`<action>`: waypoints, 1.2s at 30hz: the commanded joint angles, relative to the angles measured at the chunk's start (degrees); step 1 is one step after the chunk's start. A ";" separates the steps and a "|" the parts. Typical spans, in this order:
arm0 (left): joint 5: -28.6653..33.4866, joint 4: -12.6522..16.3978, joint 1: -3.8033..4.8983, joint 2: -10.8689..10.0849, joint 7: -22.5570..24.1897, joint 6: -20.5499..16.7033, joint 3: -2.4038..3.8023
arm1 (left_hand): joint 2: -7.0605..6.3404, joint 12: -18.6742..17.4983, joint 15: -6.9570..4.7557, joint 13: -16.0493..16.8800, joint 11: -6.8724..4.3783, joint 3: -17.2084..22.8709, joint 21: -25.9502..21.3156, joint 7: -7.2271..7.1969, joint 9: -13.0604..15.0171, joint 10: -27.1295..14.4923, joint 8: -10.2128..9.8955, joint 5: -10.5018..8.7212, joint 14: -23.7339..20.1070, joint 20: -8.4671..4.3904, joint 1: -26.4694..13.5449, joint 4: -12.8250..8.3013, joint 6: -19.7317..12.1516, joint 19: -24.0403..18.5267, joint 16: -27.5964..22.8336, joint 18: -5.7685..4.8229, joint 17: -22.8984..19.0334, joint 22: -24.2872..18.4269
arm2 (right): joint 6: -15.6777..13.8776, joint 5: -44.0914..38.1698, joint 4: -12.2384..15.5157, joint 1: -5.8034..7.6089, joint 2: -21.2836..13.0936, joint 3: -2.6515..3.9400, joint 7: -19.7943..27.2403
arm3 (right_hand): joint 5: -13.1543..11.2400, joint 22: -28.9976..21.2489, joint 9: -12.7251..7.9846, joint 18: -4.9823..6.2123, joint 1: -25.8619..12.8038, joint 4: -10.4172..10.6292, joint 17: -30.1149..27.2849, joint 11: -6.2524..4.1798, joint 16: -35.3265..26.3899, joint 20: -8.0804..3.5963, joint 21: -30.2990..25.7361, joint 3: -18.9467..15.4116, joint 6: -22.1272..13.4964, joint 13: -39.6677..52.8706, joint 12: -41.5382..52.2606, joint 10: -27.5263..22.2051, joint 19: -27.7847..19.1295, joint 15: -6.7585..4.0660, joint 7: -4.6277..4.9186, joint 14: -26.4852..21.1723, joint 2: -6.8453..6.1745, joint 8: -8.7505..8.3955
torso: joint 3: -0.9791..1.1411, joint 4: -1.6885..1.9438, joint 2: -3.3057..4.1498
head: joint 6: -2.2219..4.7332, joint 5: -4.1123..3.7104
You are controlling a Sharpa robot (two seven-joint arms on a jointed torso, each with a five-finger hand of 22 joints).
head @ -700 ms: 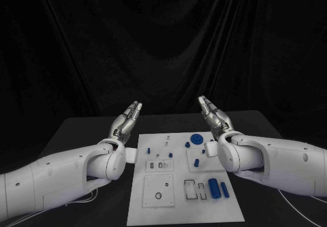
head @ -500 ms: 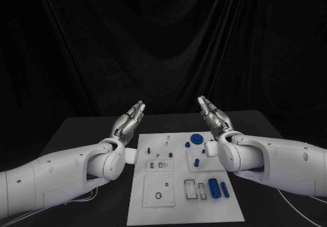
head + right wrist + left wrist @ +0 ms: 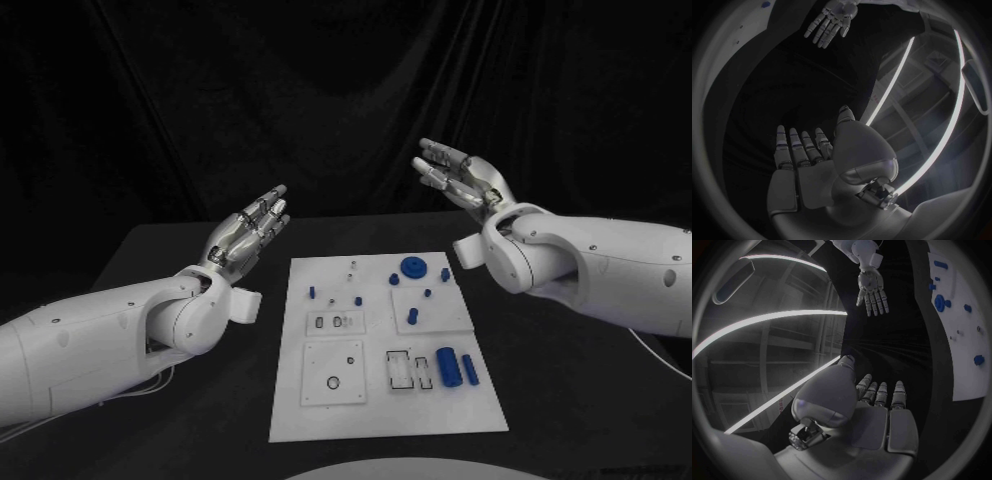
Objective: Assemble the parts on the task board
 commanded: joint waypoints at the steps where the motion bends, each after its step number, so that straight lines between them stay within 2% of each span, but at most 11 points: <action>1: -3.08 0.65 0.23 -0.94 5.50 2.12 0.08 | -0.26 -0.13 1.27 0.01 1.20 0.79 -0.03 0.84 0.26 0.08 0.62 2.80 0.08 1.83 3.09 -0.37 2.28 0.10 -0.21 1.49 -0.08 0.06 | 6.44 -25.12 -1.37 1.97 0.80 0.04 -13.06 | 5.20 4.91 0.73 2.23 10.11 -2.39 4.69 5.02 11.20 3.33 11.96 2.32 9.44 1.08 9.01 12.06 28.62 1.36 3.94 29.89 -0.92 1.06 | 0.01 0.02 -0.08 | -0.79 0.17; 5: -3.24 1.36 0.26 -1.86 5.23 2.05 0.08 | -0.27 -0.14 1.29 0.01 1.21 0.80 -0.03 0.86 0.25 0.07 0.61 2.88 0.08 1.87 3.16 -0.40 2.24 0.10 -0.21 1.48 -0.08 0.06 | 9.55 -40.84 -3.21 3.54 2.28 0.04 -19.03 | 3.84 4.77 1.23 2.60 11.76 -2.79 5.53 4.92 11.89 1.41 12.54 2.47 15.81 1.37 11.13 18.85 35.26 -1.01 4.35 37.57 -1.04 1.75 | 0.00 0.05 -0.09 | -1.09 0.28; 7: -3.27 1.60 0.27 -2.15 5.18 1.99 0.08 | -0.30 -0.14 1.31 0.01 1.23 0.83 -0.04 0.86 0.24 0.08 0.60 3.01 0.08 1.95 3.26 -0.46 2.21 0.08 -0.21 1.47 -0.08 0.05 | 10.39 -47.39 -4.21 3.88 3.06 0.05 -20.22 | -2.37 4.80 1.55 2.55 12.76 -2.65 6.10 4.25 12.24 0.06 12.94 3.89 19.95 1.36 10.68 21.60 38.62 -2.31 4.59 41.47 -1.07 2.18 | -0.01 0.07 -0.06 | -1.15 0.41; 9: -3.30 1.85 0.27 -2.46 5.16 1.95 0.08 | -0.30 -0.12 1.33 0.02 1.26 0.88 -0.03 0.88 0.26 0.12 0.63 3.13 0.08 2.04 3.39 -0.53 2.41 0.09 -0.21 1.46 -0.08 0.05 | 11.46 -54.74 -5.61 4.13 4.15 0.05 -21.23 | -3.97 4.73 2.05 2.56 13.44 -2.66 6.51 3.83 12.01 -0.65 12.97 5.29 25.54 1.32 10.05 24.23 40.85 -3.07 4.17 43.90 -1.86 2.86 | -0.02 0.01 -0.05 | -1.18 0.54; 14: -3.33 2.18 0.28 -2.82 5.16 1.97 0.08 | -0.34 -0.11 1.41 0.04 1.35 1.01 -0.01 0.97 0.28 0.15 0.66 3.46 0.08 2.22 3.72 -0.73 2.65 0.12 -0.21 1.46 -0.08 0.07 | 14.61 -68.51 -8.35 4.00 6.34 0.05 -23.19 | -4.51 7.11 2.56 2.48 16.61 -4.57 10.59 1.00 16.70 -4.97 17.41 8.66 30.29 1.37 8.03 32.59 50.71 -7.33 3.70 56.35 -4.40 3.02 | -0.01 0.04 -0.03 | -1.16 0.29; 16: -3.33 2.20 0.28 -2.85 5.13 2.08 0.07 | -0.35 -0.10 1.48 0.04 1.39 1.09 -0.01 1.01 0.28 0.18 0.67 3.62 0.08 2.31 3.90 -0.85 2.78 0.12 -0.21 1.46 -0.08 0.08 | 16.04 -73.44 -9.35 3.72 7.11 0.05 -23.93 | -8.07 9.58 2.77 2.45 17.56 -4.90 13.93 -0.49 21.60 -6.74 21.04 10.49 31.64 1.40 6.45 35.19 53.81 -9.00 3.14 60.07 -5.48 2.79 | -0.01 0.07 -0.04 | -1.31 0.27; 19: -3.34 2.16 0.28 -2.82 5.04 2.27 0.07 | -0.38 -0.11 1.55 0.04 1.44 1.23 0.01 1.05 0.28 0.17 0.65 3.88 0.08 2.44 4.20 -1.08 2.84 0.14 -0.21 1.47 -0.08 0.09 | 17.37 -79.48 -10.65 3.11 8.08 0.05 -24.68 | -10.36 13.23 2.82 2.23 17.07 -3.91 18.38 -1.27 27.86 -7.74 25.46 13.79 32.16 1.45 4.21 37.87 54.48 -10.07 2.40 61.23 -7.59 2.01 | -0.03 0.10 -0.01 | -1.47 0.19; 20: -3.34 2.11 0.28 -2.79 4.99 2.37 0.07 | -0.38 -0.11 1.55 0.04 1.44 1.23 0.01 1.05 0.28 0.17 0.65 3.88 0.08 2.44 4.20 -1.08 2.84 0.14 -0.21 1.47 -0.08 0.09 | 17.78 -82.21 -11.29 2.73 8.54 0.05 -24.88 | -11.01 17.34 2.88 2.01 16.43 -2.96 21.68 -1.50 32.41 -8.17 29.64 16.49 32.11 1.46 2.41 39.17 53.67 -10.25 1.75 59.97 -9.51 1.67 | -0.01 0.16 -0.01 | -1.55 0.12; 24: -3.34 1.98 0.28 -2.68 4.91 2.63 0.07 | -0.43 -0.10 2.10 0.05 1.44 1.46 -0.02 1.09 0.29 0.20 0.65 4.16 0.08 2.70 4.62 -1.44 3.08 0.11 -0.21 1.45 -0.08 0.06 | 18.98 -86.91 -12.47 1.80 9.46 0.05 -25.21 | -12.68 33.39 3.26 0.46 14.78 -1.46 28.53 -1.94 41.39 -8.40 43.20 21.10 32.57 1.62 -0.07 40.73 54.64 -10.83 1.73 59.92 -12.83 1.66 | -0.02 0.15 0.03 | -1.67 0.23; 32: -3.34 1.57 0.27 -2.37 4.83 3.22 0.07 | -0.41 -0.09 2.51 0.05 1.41 1.61 0.00 1.12 0.32 0.22 0.68 4.34 0.08 2.91 4.82 -1.61 3.40 0.14 -0.21 1.45 -0.08 0.08 | 21.93 -90.18 -14.32 0.15 11.07 0.05 -25.06 | -13.56 59.43 4.00 -2.70 13.47 -0.90 54.08 -2.93 63.85 -9.27 63.82 25.88 33.12 1.76 -1.65 43.77 60.75 -11.74 0.84 66.56 -15.48 1.89 | -0.01 0.05 0.07 | -2.03 0.35; 36: -3.34 1.47 0.26 -2.30 4.79 3.44 0.07 | -0.41 -0.09 2.74 0.06 1.40 1.69 0.03 1.11 0.34 0.22 0.69 4.42 0.08 3.05 4.91 -1.70 3.54 0.17 -0.21 1.45 -0.08 0.11 | 22.70 -90.54 -15.14 -0.65 11.78 0.05 -24.96 | -13.61 61.42 4.15 -2.90 13.21 -0.91 55.87 -3.03 65.47 -9.31 65.33 26.40 33.21 1.71 -2.04 44.36 60.90 -11.81 0.75 66.84 -15.88 1.87 | -0.01 0.03 0.04 | -2.21 0.52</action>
